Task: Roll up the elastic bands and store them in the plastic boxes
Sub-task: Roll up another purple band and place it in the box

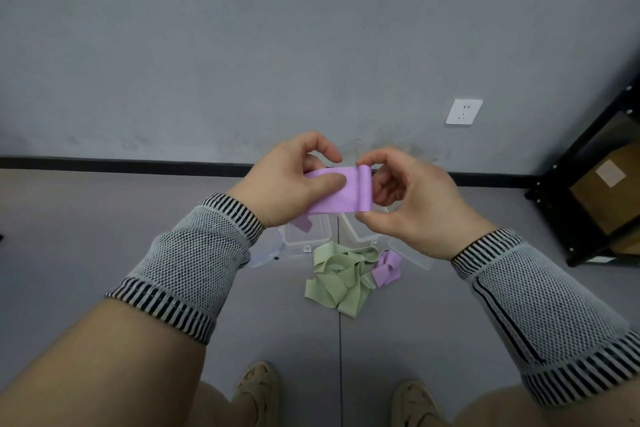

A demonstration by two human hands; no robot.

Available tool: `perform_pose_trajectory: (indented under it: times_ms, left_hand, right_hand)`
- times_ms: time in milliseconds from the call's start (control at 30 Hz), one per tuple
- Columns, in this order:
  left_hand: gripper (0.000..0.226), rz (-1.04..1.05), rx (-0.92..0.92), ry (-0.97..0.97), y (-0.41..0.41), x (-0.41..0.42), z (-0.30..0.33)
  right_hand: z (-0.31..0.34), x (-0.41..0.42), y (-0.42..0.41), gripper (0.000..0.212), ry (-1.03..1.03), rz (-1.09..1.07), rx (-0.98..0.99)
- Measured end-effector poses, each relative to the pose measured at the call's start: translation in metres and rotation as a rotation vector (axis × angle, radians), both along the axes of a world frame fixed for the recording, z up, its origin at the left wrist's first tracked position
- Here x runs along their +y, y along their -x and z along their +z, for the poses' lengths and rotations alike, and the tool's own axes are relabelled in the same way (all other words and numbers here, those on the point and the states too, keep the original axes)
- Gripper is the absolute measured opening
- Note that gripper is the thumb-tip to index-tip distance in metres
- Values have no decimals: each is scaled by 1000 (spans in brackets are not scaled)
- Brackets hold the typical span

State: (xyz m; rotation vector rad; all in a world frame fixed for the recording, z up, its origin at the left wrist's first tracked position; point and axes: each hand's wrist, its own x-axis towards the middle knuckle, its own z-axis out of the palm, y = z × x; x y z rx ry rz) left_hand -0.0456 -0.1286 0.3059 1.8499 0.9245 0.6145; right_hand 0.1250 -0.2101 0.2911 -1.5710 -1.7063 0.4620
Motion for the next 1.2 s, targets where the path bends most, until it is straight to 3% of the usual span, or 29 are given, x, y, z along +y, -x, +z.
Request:
perform_pose_trajectory:
  times_ms: [200, 300, 367, 500, 600, 800, 967, 1200]
  left_hand:
    - [40, 167, 82, -173, -16, -6, -4]
    - [32, 222, 72, -187, -20, -7, -5]
    - [29, 225, 13, -125, -18, -7, -2]
    - [24, 166, -154, 93, -13, -8, 2]
    - [19, 92, -292, 259, -11, -6, 0]
    - [21, -31, -349, 344, -7, -3, 0]
    - [24, -91, -106, 142, -1, 1, -3]
    - [19, -62, -65, -68, 2, 2, 4]
  right_hand:
    - [-4, 3, 13, 35, -116, -39, -318]
    - [-5, 5, 15, 35, -127, -63, -341]
    - [-5, 4, 14, 39, -82, -51, -234]
    - [2, 1, 10, 56, 93, 65, 297]
    - [6, -1, 7, 60, 139, 124, 475]
    - [11, -4, 6, 54, 171, 159, 581]
    - [13, -6, 0, 55, 183, 164, 585]
    - [13, -7, -8, 54, 186, 138, 479]
